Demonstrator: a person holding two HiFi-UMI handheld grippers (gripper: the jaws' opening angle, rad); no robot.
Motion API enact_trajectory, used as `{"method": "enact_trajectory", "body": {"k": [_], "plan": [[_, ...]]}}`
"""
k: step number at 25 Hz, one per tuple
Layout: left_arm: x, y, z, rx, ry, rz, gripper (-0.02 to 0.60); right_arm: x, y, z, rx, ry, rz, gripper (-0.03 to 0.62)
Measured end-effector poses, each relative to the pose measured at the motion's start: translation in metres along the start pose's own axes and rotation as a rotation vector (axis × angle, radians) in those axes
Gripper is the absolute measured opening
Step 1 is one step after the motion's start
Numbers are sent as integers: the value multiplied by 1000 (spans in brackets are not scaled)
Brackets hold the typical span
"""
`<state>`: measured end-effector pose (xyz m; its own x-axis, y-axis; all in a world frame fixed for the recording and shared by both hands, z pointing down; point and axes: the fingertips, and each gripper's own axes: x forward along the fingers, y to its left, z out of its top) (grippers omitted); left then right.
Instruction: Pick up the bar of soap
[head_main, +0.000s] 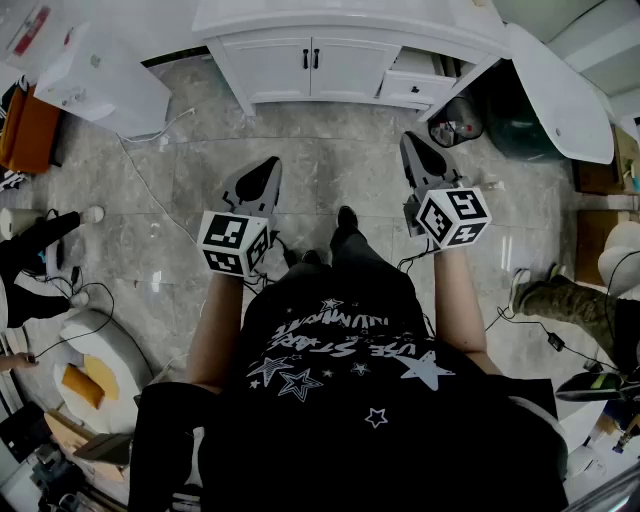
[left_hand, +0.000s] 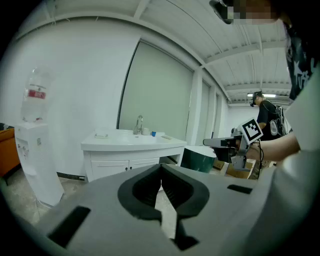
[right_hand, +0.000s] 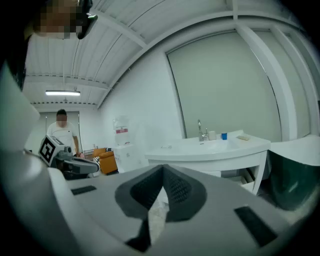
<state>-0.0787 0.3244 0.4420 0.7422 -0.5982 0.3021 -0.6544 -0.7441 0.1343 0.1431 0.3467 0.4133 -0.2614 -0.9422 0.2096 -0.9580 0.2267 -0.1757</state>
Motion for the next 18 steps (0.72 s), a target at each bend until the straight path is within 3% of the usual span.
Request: {"method": "enact_trajectory", "body": {"k": [18], "plan": [[-18,14,-5,-2,7,-36,11,-4,27,1,-3,-3,-20,6]]}}
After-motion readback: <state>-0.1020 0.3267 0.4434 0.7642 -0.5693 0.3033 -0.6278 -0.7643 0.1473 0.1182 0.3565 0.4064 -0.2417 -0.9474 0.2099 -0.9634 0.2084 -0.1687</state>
